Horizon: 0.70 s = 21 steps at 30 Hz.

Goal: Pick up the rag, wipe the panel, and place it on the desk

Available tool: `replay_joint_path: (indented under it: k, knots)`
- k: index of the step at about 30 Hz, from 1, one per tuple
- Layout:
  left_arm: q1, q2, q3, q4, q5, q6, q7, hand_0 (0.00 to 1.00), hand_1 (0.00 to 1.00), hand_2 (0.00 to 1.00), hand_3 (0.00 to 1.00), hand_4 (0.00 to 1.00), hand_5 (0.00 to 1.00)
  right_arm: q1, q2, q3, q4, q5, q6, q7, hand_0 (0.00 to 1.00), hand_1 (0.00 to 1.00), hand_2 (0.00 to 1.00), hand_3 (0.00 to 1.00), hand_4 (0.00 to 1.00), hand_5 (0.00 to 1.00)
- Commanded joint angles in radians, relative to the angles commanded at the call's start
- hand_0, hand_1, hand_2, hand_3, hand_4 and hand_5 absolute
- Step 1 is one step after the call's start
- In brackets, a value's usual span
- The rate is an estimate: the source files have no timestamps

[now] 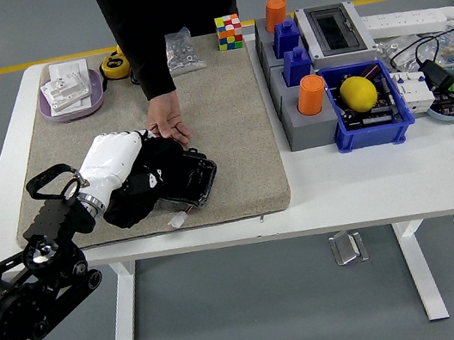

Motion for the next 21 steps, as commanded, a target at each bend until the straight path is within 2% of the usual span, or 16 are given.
replay_joint_path:
  k: [10, 21]
  knots:
    - [0.006, 0.007, -0.027, 0.047, 0.007, 0.007, -0.001, 0.208, 0.198, 0.494, 0.386, 0.334, 0.002, -0.001, 0.002, 0.002, 0.000, -0.001, -0.001, 0.000, 0.717, 0.607, 0.665, 0.579, 0.977, 0.530]
    - [0.010, 0.027, -0.067, 0.091, 0.031, 0.010, 0.003, 0.208, 0.197, 0.492, 0.385, 0.336, 0.002, -0.001, 0.002, 0.001, 0.000, 0.000, 0.000, 0.000, 0.716, 0.607, 0.665, 0.580, 0.978, 0.530]
